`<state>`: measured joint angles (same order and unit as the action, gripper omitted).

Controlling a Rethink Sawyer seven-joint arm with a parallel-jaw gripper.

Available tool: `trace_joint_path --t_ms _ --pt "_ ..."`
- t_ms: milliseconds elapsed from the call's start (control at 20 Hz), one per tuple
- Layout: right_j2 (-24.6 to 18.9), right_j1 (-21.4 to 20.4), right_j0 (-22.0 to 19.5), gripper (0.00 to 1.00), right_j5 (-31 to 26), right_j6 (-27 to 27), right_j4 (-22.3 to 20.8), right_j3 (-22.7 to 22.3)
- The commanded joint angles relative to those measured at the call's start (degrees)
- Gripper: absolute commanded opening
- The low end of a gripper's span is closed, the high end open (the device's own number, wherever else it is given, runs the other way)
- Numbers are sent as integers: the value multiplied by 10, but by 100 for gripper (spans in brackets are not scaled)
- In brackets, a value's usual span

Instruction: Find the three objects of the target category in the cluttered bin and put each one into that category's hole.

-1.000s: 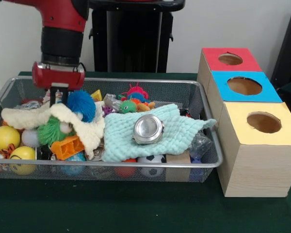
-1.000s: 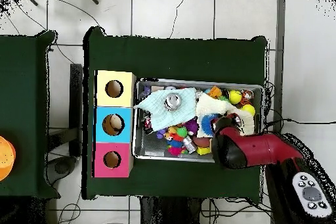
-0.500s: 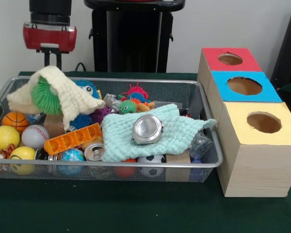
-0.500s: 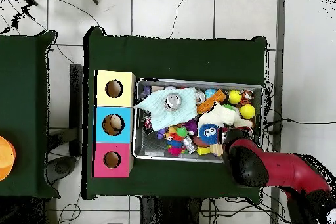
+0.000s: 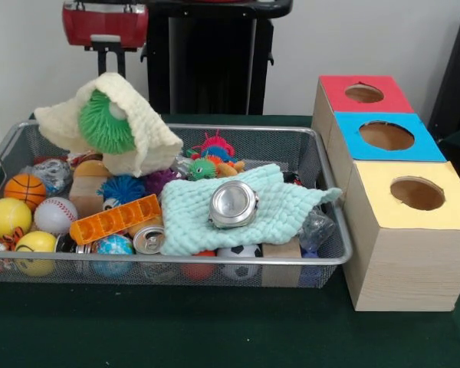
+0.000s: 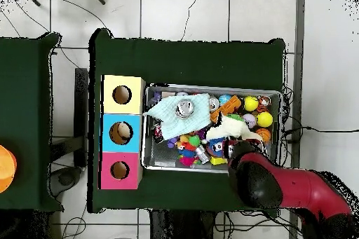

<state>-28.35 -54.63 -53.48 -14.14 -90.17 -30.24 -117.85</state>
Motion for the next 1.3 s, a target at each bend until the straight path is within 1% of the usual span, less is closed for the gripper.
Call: trace_joint_path --t_ms 50,200,400,600,800,1050,1300 --pt "-62 -48 -5 0 -48 -11 40 -49" --pt "-77 -74 -12 0 -59 -7 64 -65" --pt "-92 -97 -18 0 -82 2 93 -72" --pt "-99 -101 -21 0 -92 10 106 -77" --pt "-94 -84 -20 0 -90 12 95 -69" --pt "-98 -75 -25 0 -92 15 91 -62" --pt "-90 -41 -28 0 -82 16 72 -46"
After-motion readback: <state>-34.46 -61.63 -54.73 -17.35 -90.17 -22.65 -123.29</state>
